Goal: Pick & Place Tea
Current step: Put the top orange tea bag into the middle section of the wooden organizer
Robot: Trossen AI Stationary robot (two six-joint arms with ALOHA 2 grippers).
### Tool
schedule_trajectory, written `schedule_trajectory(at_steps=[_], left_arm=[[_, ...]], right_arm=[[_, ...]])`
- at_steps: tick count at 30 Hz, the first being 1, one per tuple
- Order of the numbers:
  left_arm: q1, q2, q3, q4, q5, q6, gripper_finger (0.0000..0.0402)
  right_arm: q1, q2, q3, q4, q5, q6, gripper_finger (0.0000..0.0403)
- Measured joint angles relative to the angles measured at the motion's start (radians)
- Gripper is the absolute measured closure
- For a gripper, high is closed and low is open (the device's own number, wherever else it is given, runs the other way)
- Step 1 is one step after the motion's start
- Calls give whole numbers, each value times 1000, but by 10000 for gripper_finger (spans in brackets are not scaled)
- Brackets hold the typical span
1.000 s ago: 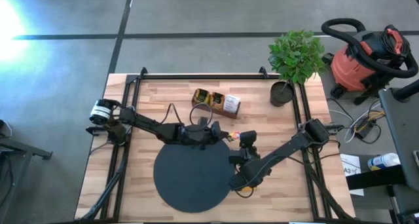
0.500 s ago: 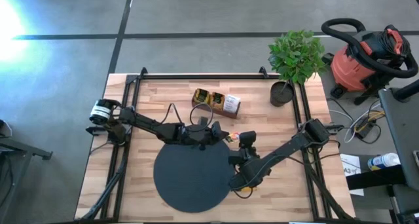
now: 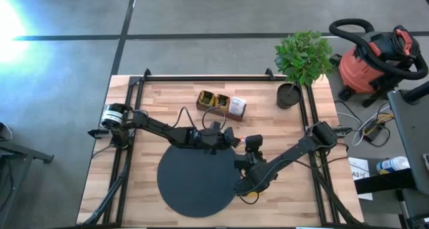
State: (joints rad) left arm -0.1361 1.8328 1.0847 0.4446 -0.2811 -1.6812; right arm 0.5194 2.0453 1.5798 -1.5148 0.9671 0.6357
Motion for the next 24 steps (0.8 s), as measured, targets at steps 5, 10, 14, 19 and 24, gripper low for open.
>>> schedule_trajectory(at_steps=[5,10,14,19,24], left_arm=[[6,-7,-5,7,15,13,396],[6,-7,-6,-19,30,45,398],[13,-7,-6,-25,40,71,399],[36,-7,-10,-54,29,95,400],[68,-7,-10,-63,37,138,400]], right_arm=[[0,0,0,4,-24,28,390],[3,-2,5,11,-48,140,390],[18,-11,18,11,-75,193,384],[41,-38,24,0,-105,287,337],[60,-77,23,-1,-139,363,272]])
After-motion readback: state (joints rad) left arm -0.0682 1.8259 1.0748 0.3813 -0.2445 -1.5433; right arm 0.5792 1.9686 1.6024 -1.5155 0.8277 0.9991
